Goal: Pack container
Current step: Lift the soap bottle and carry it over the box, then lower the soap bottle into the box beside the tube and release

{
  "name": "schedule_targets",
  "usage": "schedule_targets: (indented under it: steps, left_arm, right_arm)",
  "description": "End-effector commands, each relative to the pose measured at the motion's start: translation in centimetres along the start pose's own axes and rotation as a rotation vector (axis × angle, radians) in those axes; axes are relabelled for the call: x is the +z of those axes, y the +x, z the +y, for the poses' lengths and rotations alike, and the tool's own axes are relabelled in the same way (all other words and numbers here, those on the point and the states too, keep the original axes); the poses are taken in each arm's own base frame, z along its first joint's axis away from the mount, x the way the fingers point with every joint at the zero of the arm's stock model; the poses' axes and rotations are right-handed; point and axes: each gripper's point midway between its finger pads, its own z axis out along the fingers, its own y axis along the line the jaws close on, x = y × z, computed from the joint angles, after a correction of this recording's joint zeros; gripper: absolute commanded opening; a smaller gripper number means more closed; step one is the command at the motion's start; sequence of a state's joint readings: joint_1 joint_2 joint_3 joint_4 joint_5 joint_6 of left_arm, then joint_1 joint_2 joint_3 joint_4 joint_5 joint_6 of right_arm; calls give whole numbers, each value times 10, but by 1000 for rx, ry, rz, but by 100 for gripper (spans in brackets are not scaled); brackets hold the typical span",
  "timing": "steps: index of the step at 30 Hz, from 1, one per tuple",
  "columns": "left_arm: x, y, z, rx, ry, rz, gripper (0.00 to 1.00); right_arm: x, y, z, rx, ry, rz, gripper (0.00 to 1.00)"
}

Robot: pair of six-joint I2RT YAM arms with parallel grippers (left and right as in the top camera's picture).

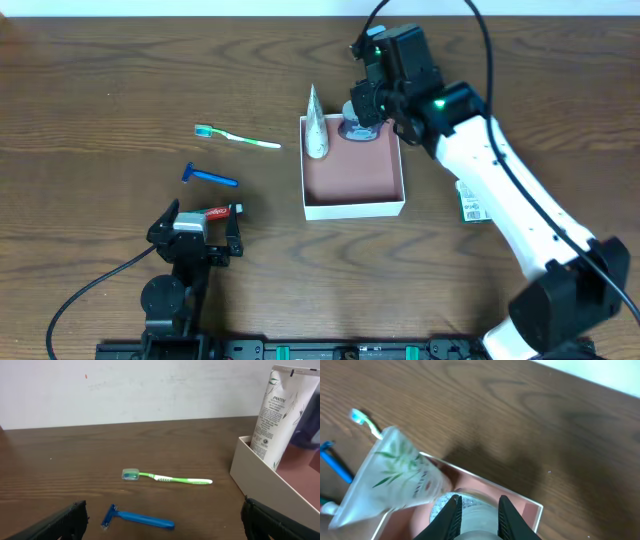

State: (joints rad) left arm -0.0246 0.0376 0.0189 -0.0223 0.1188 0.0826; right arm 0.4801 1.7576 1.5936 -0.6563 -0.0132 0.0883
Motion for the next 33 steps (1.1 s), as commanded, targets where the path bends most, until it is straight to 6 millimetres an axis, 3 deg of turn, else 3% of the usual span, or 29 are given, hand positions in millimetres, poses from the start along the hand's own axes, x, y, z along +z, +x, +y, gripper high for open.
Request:
schedule_targets:
  steps: [1,10,33]
  left_arm:
    - [1,17,-3,0,13,53,98]
    - [1,17,-3,0,13,53,98]
    - [1,17,-3,0,13,53,98]
  right_arm:
    - [5,-9,9,9,-8,-32,11]
    - [33,-3,15,0,-18,-15,12]
    - [70,14,14,-16,-17,36,11]
